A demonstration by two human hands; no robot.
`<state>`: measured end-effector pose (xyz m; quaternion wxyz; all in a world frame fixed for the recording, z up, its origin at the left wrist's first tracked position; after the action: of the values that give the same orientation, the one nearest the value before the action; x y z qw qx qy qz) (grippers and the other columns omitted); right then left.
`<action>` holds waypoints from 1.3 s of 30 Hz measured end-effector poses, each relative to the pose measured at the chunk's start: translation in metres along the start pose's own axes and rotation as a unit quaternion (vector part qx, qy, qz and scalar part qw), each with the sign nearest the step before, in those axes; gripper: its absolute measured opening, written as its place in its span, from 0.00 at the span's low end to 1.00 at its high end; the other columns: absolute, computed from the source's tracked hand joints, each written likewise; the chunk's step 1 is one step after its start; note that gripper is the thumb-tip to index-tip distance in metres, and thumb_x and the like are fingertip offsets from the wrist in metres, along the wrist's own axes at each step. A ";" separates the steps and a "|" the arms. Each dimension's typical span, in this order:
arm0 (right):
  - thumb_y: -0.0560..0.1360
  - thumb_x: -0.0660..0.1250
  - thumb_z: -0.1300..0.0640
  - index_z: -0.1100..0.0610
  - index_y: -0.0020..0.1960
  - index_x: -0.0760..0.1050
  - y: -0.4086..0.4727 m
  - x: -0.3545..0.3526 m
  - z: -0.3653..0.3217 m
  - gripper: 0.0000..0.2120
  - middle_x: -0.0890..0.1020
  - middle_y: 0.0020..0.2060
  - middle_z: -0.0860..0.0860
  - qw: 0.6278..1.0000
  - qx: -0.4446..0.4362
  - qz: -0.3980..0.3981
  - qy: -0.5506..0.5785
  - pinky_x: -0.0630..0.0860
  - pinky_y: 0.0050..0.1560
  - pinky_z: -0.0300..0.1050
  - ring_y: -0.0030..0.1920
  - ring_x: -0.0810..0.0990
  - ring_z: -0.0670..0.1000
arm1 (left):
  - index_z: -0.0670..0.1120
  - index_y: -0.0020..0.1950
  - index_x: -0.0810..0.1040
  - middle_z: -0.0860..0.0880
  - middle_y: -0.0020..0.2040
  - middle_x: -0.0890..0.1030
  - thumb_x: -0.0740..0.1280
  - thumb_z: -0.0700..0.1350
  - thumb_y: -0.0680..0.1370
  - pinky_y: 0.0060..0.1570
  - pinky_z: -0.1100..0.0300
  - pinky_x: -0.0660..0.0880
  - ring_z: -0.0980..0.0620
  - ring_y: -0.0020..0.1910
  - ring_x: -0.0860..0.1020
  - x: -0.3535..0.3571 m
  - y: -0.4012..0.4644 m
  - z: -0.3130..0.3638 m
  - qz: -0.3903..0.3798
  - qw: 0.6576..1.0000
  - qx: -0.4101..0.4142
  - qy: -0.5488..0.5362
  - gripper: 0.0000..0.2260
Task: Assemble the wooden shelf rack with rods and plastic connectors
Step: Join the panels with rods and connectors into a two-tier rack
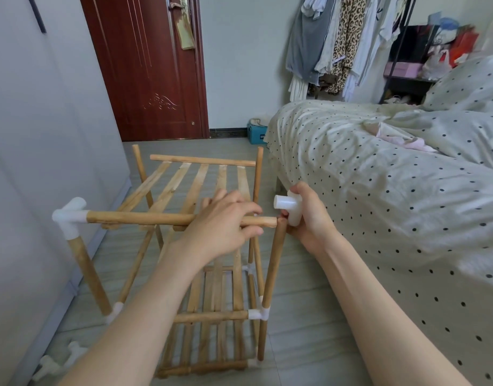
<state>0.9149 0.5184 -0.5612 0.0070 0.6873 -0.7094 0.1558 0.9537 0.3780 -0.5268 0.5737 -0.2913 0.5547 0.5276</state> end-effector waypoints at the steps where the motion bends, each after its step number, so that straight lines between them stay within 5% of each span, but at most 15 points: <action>1: 0.74 0.59 0.53 0.55 0.44 0.69 -0.001 0.001 0.001 0.06 0.72 0.29 0.52 1.000 0.003 0.007 -0.008 0.70 0.30 0.43 0.23 0.70 0.48 | 0.59 0.65 0.72 0.58 0.51 0.68 0.63 0.57 0.76 0.56 0.57 0.62 0.57 0.57 0.64 0.004 0.001 0.005 0.005 1.000 0.019 -0.010 0.17; 6: 0.74 0.59 0.54 0.56 0.43 0.68 0.000 0.002 -0.002 0.05 0.70 0.31 0.53 0.999 0.005 0.015 0.043 0.69 0.28 0.42 0.24 0.69 0.48 | 0.54 0.58 0.76 0.58 0.47 0.69 0.64 0.53 0.77 0.47 0.60 0.65 0.58 0.51 0.67 0.005 0.005 0.006 0.033 0.998 0.030 -0.042 0.10; 14: 0.78 0.58 0.51 0.58 0.51 0.73 0.004 -0.006 -0.012 0.11 0.74 0.39 0.53 0.998 -0.001 -0.023 0.060 0.67 0.32 0.41 0.32 0.68 0.48 | 0.55 0.57 0.77 0.57 0.48 0.70 0.65 0.52 0.77 0.46 0.60 0.63 0.58 0.49 0.67 0.004 0.005 0.004 0.028 0.998 0.014 -0.060 0.10; 18: 0.79 0.56 0.61 0.63 0.49 0.74 -0.003 -0.001 -0.015 0.08 0.80 0.36 0.57 0.980 0.047 -0.082 0.175 0.75 0.27 0.37 0.30 0.78 0.51 | 0.55 0.57 0.77 0.57 0.46 0.70 0.65 0.53 0.77 0.45 0.60 0.63 0.58 0.48 0.67 0.005 0.004 0.004 0.025 0.998 0.011 -0.058 0.10; 22: 0.80 0.54 0.64 0.61 0.49 0.72 -0.007 -0.006 -0.008 0.09 0.80 0.38 0.59 0.974 0.090 -0.059 0.197 0.73 0.22 0.35 0.27 0.80 0.52 | 0.55 0.57 0.77 0.57 0.46 0.70 0.66 0.52 0.77 0.46 0.59 0.64 0.58 0.48 0.67 0.005 0.006 0.004 0.021 0.998 0.005 -0.058 0.10; 25: 0.81 0.55 0.54 0.62 0.56 0.70 -0.003 -0.011 -0.005 0.12 0.76 0.43 0.61 0.971 0.106 -0.056 0.205 0.73 0.24 0.37 0.28 0.76 0.52 | 0.55 0.56 0.77 0.58 0.46 0.70 0.66 0.52 0.77 0.45 0.58 0.65 0.57 0.48 0.67 0.005 0.006 0.004 0.018 0.998 0.002 -0.059 0.09; 28: 0.73 0.61 0.36 0.60 0.62 0.67 -0.002 -0.011 -0.007 0.31 0.74 0.48 0.59 0.959 0.119 -0.110 0.234 0.72 0.28 0.39 0.33 0.75 0.52 | 0.56 0.55 0.77 0.58 0.46 0.70 0.65 0.52 0.77 0.45 0.58 0.65 0.57 0.48 0.68 0.006 0.006 0.004 0.017 0.998 0.002 -0.056 0.08; 30: 0.68 0.68 0.38 0.58 0.63 0.67 -0.004 -0.009 -0.012 0.33 0.72 0.49 0.58 0.961 0.102 -0.147 0.211 0.71 0.28 0.39 0.34 0.74 0.52 | 0.55 0.55 0.77 0.58 0.45 0.69 0.65 0.52 0.77 0.46 0.57 0.66 0.56 0.49 0.68 0.006 0.006 0.004 0.017 0.998 0.003 -0.059 0.08; 34: 0.73 0.66 0.60 0.62 0.55 0.68 -0.006 -0.012 -0.014 0.13 0.71 0.45 0.59 0.975 0.071 -0.153 0.146 0.69 0.26 0.36 0.33 0.73 0.50 | 0.55 0.56 0.77 0.59 0.45 0.69 0.66 0.52 0.77 0.46 0.58 0.66 0.57 0.48 0.68 0.006 0.007 0.004 0.014 0.998 0.003 -0.061 0.09; 36: 0.76 0.65 0.59 0.64 0.51 0.70 -0.006 -0.014 -0.017 0.08 0.74 0.43 0.59 0.989 0.036 -0.127 0.073 0.68 0.24 0.34 0.30 0.74 0.48 | 0.55 0.55 0.77 0.59 0.44 0.69 0.66 0.52 0.76 0.47 0.58 0.67 0.57 0.49 0.68 0.006 0.007 0.004 0.013 0.998 0.003 -0.063 0.08; 39: 0.74 0.68 0.50 0.63 0.50 0.74 -0.007 -0.018 -0.022 0.15 0.80 0.43 0.62 0.997 -0.002 -0.081 -0.005 0.68 0.23 0.33 0.27 0.73 0.46 | 0.55 0.56 0.77 0.58 0.45 0.69 0.66 0.52 0.76 0.48 0.57 0.68 0.57 0.49 0.69 0.005 0.007 0.004 0.010 0.998 -0.001 -0.067 0.09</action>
<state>0.9181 0.5406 -0.5429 0.0174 0.7436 -0.6514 0.1500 0.9479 0.3849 -0.5288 0.6041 -0.2505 0.5177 0.5517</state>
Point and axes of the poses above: each hand's wrist, its own y-axis towards the middle knuckle, its own x-axis out of the palm, z = x × y, the point moved 7 cm from there along y, towards the middle knuckle
